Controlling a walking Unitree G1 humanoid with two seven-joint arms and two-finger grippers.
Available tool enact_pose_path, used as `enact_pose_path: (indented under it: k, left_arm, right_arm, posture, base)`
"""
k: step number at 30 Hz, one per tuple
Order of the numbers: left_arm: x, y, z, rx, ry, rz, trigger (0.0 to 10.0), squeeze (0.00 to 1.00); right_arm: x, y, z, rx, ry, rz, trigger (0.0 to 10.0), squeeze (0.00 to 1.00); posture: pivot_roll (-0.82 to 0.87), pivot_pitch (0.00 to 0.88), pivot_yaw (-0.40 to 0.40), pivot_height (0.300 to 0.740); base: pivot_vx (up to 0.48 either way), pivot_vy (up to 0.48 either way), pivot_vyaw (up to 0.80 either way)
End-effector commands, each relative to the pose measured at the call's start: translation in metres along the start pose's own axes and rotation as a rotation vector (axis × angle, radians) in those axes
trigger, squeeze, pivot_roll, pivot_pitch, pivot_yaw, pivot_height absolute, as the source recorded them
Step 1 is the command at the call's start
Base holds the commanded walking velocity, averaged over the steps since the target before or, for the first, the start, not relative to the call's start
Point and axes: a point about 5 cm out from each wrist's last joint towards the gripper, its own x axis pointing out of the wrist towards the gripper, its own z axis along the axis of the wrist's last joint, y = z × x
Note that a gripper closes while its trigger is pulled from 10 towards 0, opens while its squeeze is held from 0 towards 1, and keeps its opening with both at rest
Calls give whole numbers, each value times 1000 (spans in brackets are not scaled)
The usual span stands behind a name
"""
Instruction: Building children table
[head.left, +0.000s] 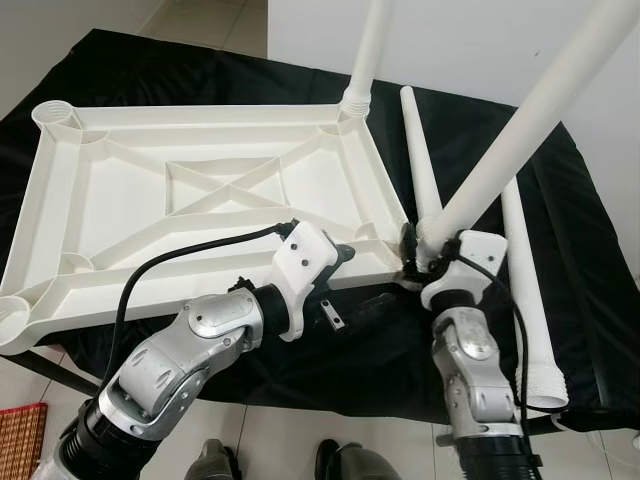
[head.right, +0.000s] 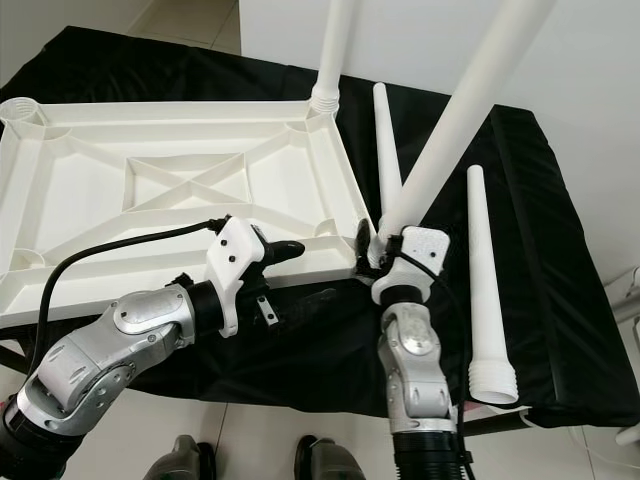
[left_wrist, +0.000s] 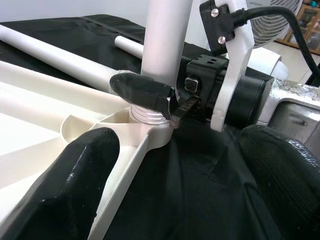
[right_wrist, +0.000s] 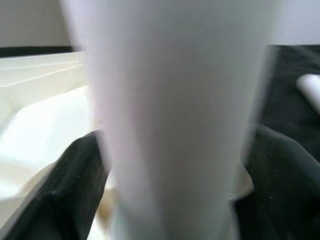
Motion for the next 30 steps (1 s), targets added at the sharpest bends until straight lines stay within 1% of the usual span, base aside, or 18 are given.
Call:
enact_pose_path:
  k: [1, 2, 3, 4, 5, 6, 7, 10, 11, 13, 14, 16, 20, 22, 23, 24, 26, 30]
  left_arm:
    - [1, -5, 1, 3, 1, -91, 10000, 0]
    - [1, -5, 1, 3, 1, -91, 10000, 0]
    - [1, -5, 1, 3, 1, -91, 10000, 0]
    - [1, -5, 1, 3, 1, -90, 10000, 0]
    - [1, -5, 1, 3, 1, -90, 10000, 0]
    - [2, -4, 1, 3, 1, -90, 10000, 0]
    - [2, -4, 1, 3, 1, -90, 10000, 0]
    - [2, -5, 1, 3, 4, -92, 10000, 0]
    - [2, -5, 1, 3, 4, -92, 10000, 0]
    - [2, -6, 0, -3, 8, -95, 10000, 0]
    - [2, -6, 0, -3, 8, -95, 10000, 0]
    - [2, -7, -1, -9, 12, -96, 10000, 0]
    - [2, -8, -2, -11, 14, -93, 10000, 0]
    - [2, -8, -2, -11, 14, -92, 10000, 0]
    - [2, -7, -2, -10, 13, -90, 10000, 0]
    - [2, -7, -2, -10, 13, -90, 10000, 0]
    - [3, -6, -1, -5, 13, -82, 10000, 0]
    - [3, -5, -1, 0, 12, -76, 10000, 0]
  right_arm:
    - [-2, -2, -5, 5, 32, 82, 10000, 0]
    - [-1, -3, -4, -2, 36, 135, 10000, 0]
    - [-1, -3, -4, -2, 36, 135, 10000, 0]
    - [0, -5, -3, -7, 41, 180, 10000, 0]
    - [0, -5, -3, -7, 41, 180, 10000, 0]
    - [1, -8, -2, -19, 38, 221, 10000, 0]
    - [1, -8, -2, -19, 38, 221, 10000, 0]
    - [7, -18, 0, -63, 37, 334, 10000, 0]
    - [7, -18, 0, -63, 37, 334, 10000, 0]
    - [10, -23, 1, -86, 49, 394, 10000, 0]
    - [10, -23, 1, -86, 49, 394, 10000, 0]
    - [13, -29, 1, -86, 69, 440, 10000, 0]
    - [15, -33, 2, -99, 86, 505, 9843, 0]
    - [16, -34, 1, -95, 90, 516, 9843, 0]
    - [16, -35, 1, -91, 92, 527, 4078, 0]
    - [16, -35, 1, -91, 92, 527, 4078, 0]
    - [17, -36, 0, -85, 92, 556, 0, 0]
    - [16, -37, 0, -81, 92, 570, 0, 0]
  posture:
    - [57, 189, -75, 740]
    - [57, 187, -73, 740]
    - [57, 187, -73, 740]
    - [57, 187, -73, 740]
    - [57, 187, -73, 740]
    - [57, 185, -70, 740]
    - [57, 185, -70, 740]
    - [59, 181, -71, 740]
    - [59, 181, -71, 740]
    - [60, 179, -72, 740]
    - [60, 179, -72, 740]
    - [63, 176, -74, 740]
    - [64, 171, -75, 740]
    - [64, 171, -75, 740]
    - [66, 166, -76, 740]
    - [66, 166, -76, 740]
    - [67, 158, -75, 740]
    - [67, 158, -75, 740]
  base:
    - [0, 0, 0]
    - [0, 0, 0]
    - [0, 0, 0]
    - [0, 0, 0]
    - [0, 0, 0]
    - [0, 0, 0]
    - [0, 0, 0]
    - [0, 0, 0]
    - [0, 0, 0]
    - [0, 0, 0]
    - [0, 0, 0]
    - [0, 0, 0]
    - [0, 0, 0]
    - [0, 0, 0]
    - [0, 0, 0]
    - [0, 0, 0]
    - [0, 0, 0]
    - [0, 0, 0]
